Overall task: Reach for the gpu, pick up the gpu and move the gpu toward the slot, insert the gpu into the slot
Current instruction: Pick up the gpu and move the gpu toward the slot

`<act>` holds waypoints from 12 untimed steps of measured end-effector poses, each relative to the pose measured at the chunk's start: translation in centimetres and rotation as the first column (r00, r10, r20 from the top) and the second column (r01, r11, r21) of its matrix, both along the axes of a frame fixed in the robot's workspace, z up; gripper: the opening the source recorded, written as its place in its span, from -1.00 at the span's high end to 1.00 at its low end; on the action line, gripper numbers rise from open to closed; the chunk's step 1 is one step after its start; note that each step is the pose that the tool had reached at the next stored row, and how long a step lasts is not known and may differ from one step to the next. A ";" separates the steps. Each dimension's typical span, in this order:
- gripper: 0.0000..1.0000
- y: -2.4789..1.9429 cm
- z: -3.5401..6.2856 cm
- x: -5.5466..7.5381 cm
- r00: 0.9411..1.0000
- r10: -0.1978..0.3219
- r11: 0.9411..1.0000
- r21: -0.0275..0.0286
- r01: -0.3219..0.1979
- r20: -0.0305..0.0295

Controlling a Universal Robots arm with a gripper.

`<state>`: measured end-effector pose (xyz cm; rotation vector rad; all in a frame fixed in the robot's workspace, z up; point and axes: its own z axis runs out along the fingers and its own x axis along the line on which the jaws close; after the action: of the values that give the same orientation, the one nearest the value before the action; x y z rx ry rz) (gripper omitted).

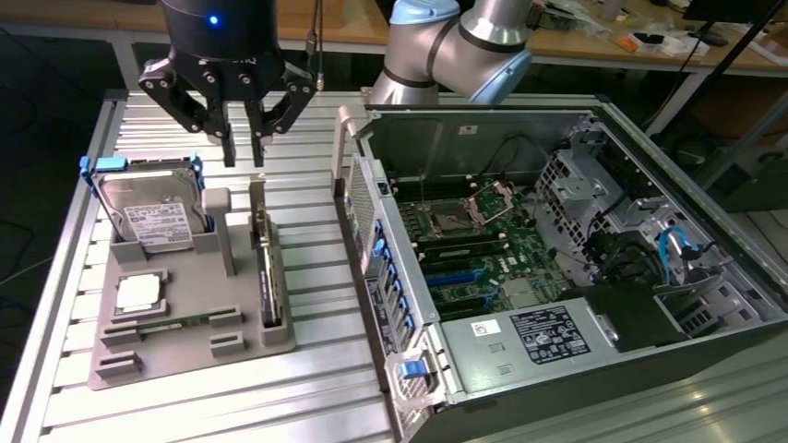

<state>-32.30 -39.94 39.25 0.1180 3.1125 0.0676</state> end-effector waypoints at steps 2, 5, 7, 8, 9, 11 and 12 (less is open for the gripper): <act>0.29 0.00 0.00 0.0 1.000 0.000 1.000 0.000 0.000 0.000; 0.04 0.01 -0.05 0.0 1.000 0.015 1.000 -0.001 -0.015 -0.002; 0.04 0.01 -0.16 0.0 0.999 0.049 0.999 -0.001 -0.049 -0.006; 0.04 0.01 -0.22 0.0 0.998 0.068 0.998 -0.001 -0.068 -0.008; 0.04 0.01 -0.28 0.0 0.997 0.083 0.997 -0.001 -0.083 -0.010; 0.04 0.01 -0.47 0.0 0.994 0.107 0.994 -0.001 -0.107 -0.014; 0.04 0.01 -0.58 0.0 0.993 0.119 0.993 0.000 -0.119 -0.015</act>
<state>-32.30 -39.93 38.67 -0.0682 3.1318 0.0674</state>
